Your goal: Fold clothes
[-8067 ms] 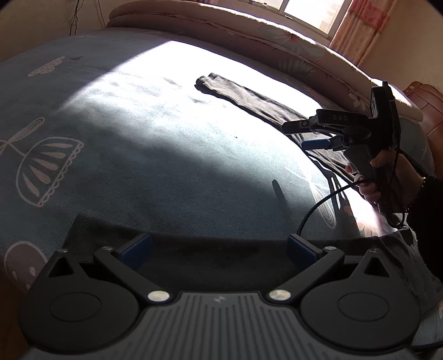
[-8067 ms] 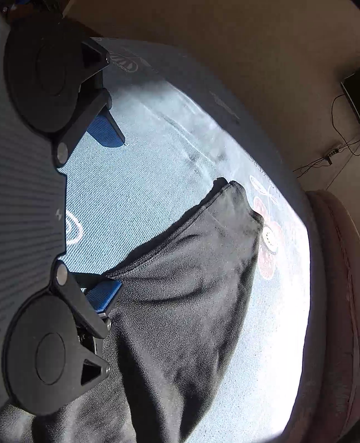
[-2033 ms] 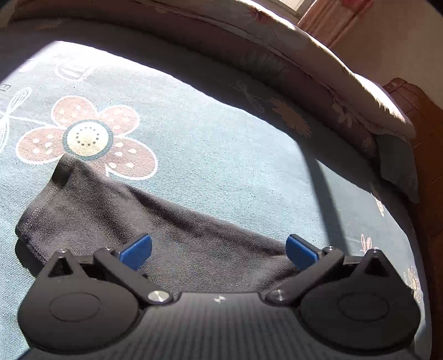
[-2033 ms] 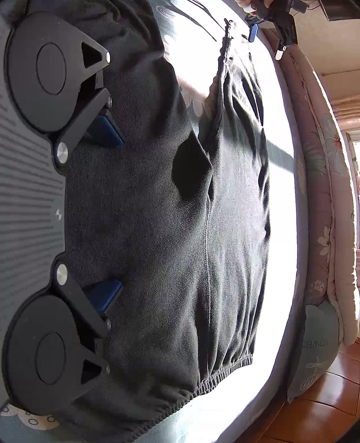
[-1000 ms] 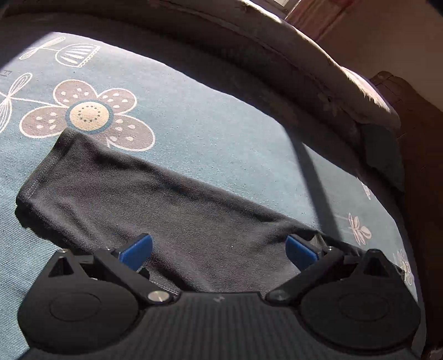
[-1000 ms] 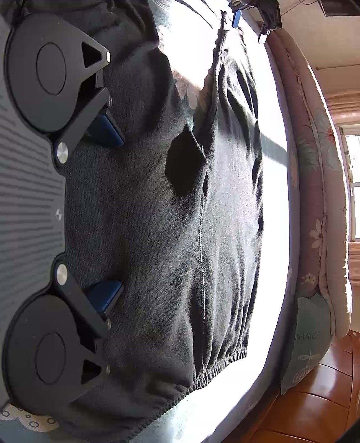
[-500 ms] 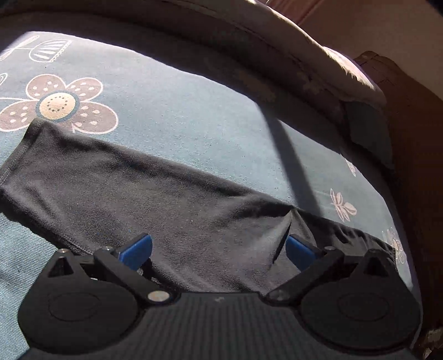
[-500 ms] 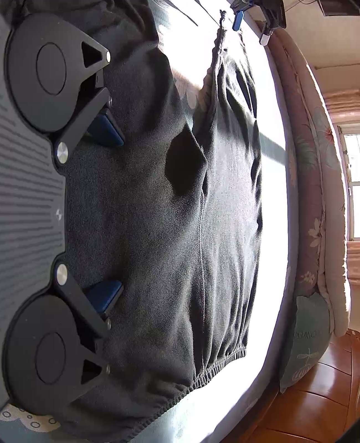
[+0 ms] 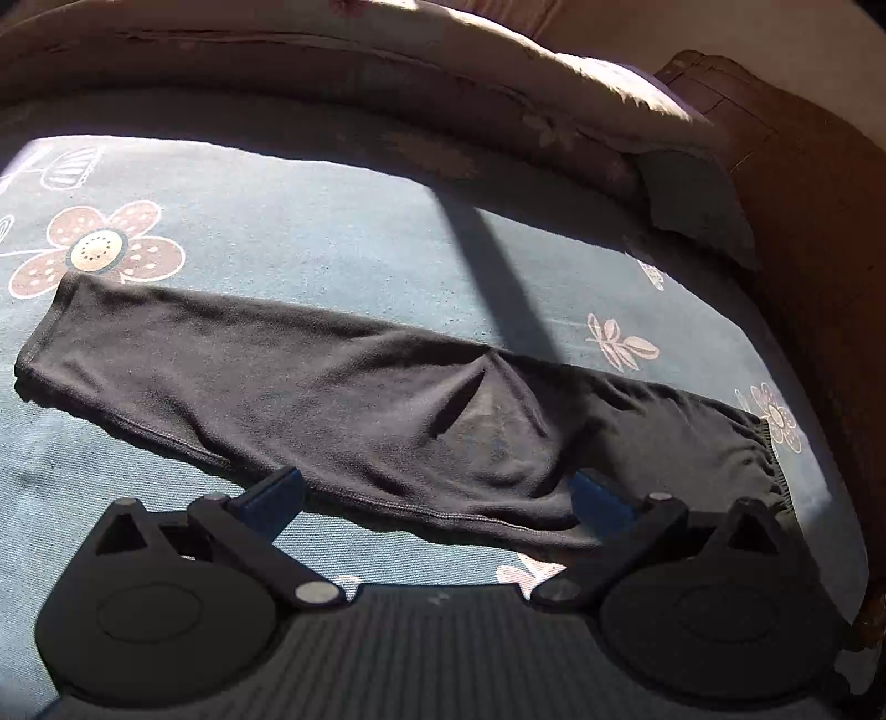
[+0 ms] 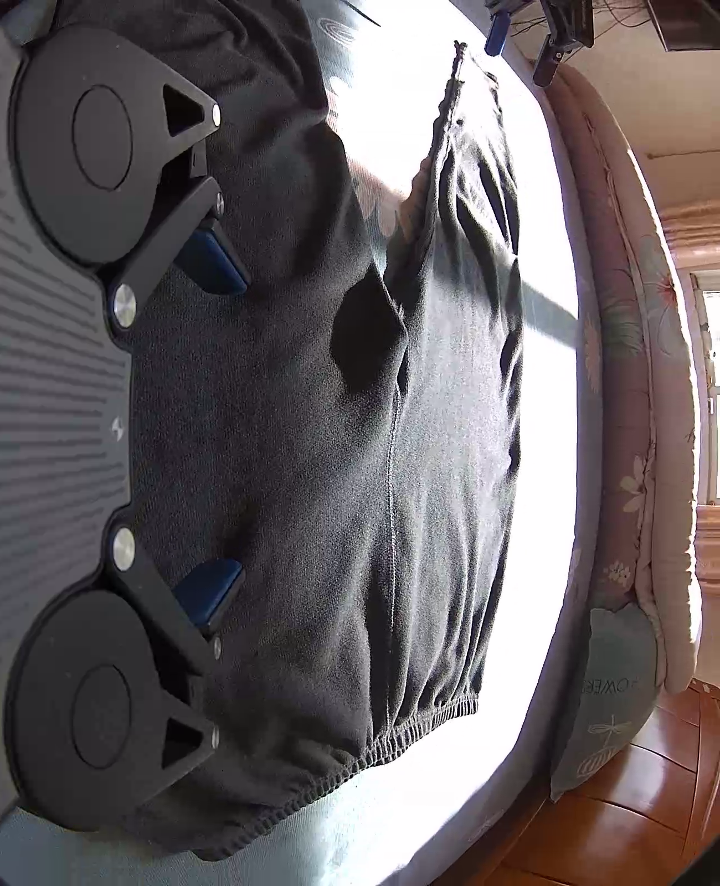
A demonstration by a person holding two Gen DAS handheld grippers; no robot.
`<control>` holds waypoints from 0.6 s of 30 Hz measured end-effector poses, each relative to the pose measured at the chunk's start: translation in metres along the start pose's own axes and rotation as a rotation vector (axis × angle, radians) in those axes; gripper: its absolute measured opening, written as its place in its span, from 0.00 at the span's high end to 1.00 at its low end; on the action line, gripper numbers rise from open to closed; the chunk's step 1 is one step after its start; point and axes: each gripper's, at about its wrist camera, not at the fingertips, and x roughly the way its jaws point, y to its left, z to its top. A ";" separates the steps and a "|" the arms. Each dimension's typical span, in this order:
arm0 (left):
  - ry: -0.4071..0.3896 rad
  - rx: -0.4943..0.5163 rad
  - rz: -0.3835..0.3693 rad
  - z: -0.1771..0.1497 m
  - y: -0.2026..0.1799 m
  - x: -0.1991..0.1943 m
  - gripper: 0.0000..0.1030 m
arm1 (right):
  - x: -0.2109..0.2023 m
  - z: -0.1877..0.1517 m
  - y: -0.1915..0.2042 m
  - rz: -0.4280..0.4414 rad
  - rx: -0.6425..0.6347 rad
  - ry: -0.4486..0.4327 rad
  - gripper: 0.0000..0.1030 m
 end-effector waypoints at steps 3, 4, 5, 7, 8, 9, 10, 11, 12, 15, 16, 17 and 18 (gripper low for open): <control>0.023 0.130 -0.051 -0.026 -0.057 -0.008 0.01 | -0.022 -0.003 -0.012 -0.001 0.027 -0.032 0.00; 0.032 0.171 -0.069 -0.036 -0.076 -0.010 0.01 | -0.027 -0.005 -0.017 -0.001 0.038 -0.035 0.00; 0.041 0.206 -0.090 -0.046 -0.094 -0.012 0.01 | -0.030 -0.009 -0.022 0.000 0.051 -0.034 0.00; 0.060 0.253 -0.140 -0.069 -0.123 -0.012 0.01 | -0.037 -0.017 -0.033 0.003 0.076 -0.033 0.00; 0.075 0.267 -0.164 -0.082 -0.137 -0.010 0.01 | -0.039 -0.021 -0.039 0.004 0.089 -0.031 0.00; 0.090 0.281 -0.189 -0.095 -0.151 -0.007 0.01 | -0.036 -0.026 -0.044 0.001 0.101 -0.018 0.00; 0.102 0.292 -0.206 -0.108 -0.163 -0.004 0.01 | -0.033 -0.032 -0.050 -0.001 0.113 -0.004 0.00; 0.112 0.301 -0.215 -0.119 -0.171 -0.001 0.01 | -0.028 -0.037 -0.055 0.000 0.131 0.016 0.00; 0.122 0.311 -0.223 -0.131 -0.179 0.001 0.01 | -0.024 -0.041 -0.059 0.003 0.149 0.026 0.00; 0.154 0.309 -0.231 -0.160 -0.192 0.011 0.01 | -0.023 -0.050 -0.066 0.013 0.165 0.010 0.00; 0.164 0.292 -0.226 -0.167 -0.192 0.014 0.01 | -0.023 -0.050 -0.066 0.016 0.168 0.016 0.00; 0.172 0.272 -0.217 -0.173 -0.190 0.016 0.01 | -0.022 -0.049 -0.066 0.016 0.166 0.022 0.00; 0.181 0.253 -0.208 -0.180 -0.188 0.019 0.01 | -0.022 -0.048 -0.066 0.017 0.164 0.026 0.00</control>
